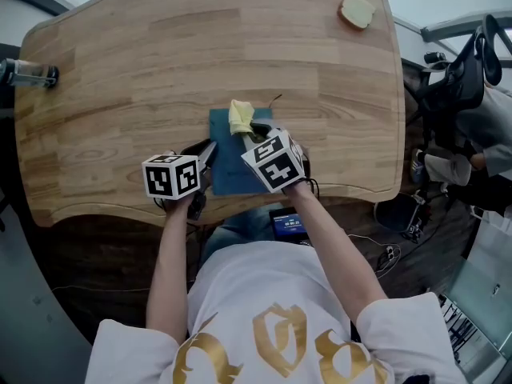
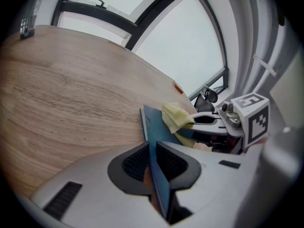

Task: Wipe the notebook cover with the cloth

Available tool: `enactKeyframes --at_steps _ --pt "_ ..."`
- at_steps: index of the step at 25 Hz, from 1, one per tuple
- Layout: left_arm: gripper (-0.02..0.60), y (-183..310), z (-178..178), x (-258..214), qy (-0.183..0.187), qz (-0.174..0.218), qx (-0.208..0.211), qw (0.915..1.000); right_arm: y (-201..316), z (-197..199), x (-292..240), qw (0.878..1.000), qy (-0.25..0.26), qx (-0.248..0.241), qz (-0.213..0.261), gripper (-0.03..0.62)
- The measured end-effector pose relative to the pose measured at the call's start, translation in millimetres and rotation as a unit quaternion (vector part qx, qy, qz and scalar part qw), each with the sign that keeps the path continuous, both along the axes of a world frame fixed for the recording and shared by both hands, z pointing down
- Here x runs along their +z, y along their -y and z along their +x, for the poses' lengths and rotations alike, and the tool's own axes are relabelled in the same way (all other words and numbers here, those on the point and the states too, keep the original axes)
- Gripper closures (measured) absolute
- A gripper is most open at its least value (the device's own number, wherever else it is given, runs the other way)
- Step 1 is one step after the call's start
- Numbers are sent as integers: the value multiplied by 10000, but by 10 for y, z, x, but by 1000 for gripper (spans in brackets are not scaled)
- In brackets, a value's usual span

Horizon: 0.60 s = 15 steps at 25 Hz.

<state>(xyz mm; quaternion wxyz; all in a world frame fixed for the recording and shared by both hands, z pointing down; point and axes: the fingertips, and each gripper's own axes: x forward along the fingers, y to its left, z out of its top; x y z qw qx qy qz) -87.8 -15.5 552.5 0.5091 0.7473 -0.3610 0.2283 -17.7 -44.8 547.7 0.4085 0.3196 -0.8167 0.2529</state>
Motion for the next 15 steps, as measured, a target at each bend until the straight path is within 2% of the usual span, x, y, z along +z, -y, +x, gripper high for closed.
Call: enactKeyframes --at_steps 15 --pt "526 -3 3 8 -31 -30 -11 10000 -186 -386 -7 9976 179 -610 -282 553"
